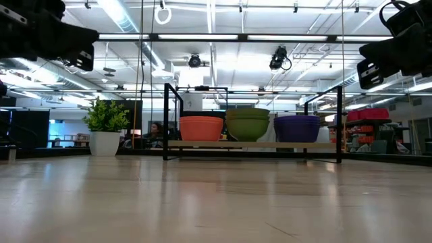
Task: Pick & Place Mini bowls
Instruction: Return to Home Position
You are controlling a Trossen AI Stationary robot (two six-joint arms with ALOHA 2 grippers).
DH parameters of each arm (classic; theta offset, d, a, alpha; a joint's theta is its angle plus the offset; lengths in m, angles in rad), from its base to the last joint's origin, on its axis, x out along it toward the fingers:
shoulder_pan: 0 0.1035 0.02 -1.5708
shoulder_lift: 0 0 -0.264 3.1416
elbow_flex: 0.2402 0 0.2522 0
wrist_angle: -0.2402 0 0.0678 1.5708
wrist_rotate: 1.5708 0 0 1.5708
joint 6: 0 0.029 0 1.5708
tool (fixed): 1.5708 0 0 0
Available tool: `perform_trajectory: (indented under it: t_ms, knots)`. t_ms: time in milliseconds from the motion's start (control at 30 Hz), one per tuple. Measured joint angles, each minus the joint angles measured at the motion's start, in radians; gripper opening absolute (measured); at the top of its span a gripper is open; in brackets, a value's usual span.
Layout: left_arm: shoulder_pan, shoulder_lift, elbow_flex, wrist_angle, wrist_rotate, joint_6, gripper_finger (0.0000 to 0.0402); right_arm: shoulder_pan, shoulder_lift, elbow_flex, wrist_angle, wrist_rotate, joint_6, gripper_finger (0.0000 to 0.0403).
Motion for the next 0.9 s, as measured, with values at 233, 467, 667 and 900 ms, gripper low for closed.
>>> perform_trajectory:
  t_ms: [233,467,667,900]
  knots:
    - [-0.001,-0.045,-0.013,-0.035,-0.054,0.025,0.0001,0.0,0.0,0.0,0.0,0.0,0.0,0.0006]
    - [-0.001,-0.038,-0.06,-0.001,-0.046,0.023,0.0001,0.0,0.0,0.0,0.003,0.0,-0.001,0.0006]
    - [-0.001,-0.043,-0.06,-0.01,-0.032,0.034,0.0004,0.0,0.0,0.0,0.003,0.0,-0.001,0.0006]
    - [-0.001,-0.029,-0.06,-0.01,-0.051,-0.002,0.0006,0.0,0.0,0.0,0.003,0.0,0.0,0.0006]
